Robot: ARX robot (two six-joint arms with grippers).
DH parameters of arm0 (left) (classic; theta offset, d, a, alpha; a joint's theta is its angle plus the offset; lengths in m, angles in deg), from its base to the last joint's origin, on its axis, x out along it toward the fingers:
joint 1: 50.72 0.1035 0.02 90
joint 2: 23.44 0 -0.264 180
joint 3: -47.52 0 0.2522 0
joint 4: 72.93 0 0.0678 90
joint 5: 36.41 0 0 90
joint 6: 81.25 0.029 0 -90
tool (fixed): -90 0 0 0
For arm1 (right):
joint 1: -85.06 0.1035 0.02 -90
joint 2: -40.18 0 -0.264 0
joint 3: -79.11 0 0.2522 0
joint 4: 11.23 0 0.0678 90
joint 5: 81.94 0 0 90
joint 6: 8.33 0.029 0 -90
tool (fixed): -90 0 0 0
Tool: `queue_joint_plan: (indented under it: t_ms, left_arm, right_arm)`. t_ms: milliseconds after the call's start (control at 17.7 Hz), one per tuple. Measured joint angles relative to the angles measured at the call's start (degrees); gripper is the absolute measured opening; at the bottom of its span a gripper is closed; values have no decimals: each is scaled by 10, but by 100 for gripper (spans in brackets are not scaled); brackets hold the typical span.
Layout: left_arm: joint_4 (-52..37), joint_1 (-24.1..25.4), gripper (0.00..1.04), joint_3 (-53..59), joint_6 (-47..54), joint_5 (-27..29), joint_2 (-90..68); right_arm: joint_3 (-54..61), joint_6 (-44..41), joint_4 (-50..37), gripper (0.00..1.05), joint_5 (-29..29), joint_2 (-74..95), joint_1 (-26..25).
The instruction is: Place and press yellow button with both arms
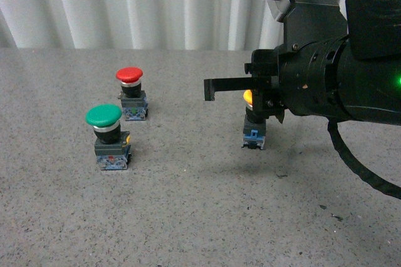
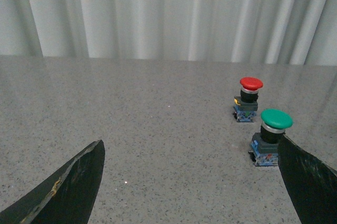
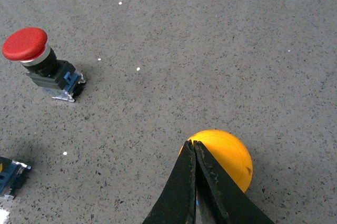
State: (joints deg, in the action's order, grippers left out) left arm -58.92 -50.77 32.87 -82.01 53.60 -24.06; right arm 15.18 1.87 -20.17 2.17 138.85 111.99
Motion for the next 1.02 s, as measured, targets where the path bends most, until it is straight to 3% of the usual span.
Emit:
queue_joint_plan:
  t_ms: [679,1019]
  left_arm:
    - [0,0,98,0,0,0,0]
    - [0,0,98,0,0,0,0]
  right_arm:
    - [-11,-17,34,2,12,18,-13]
    - [24,63,-136,2,56,-98,-26]
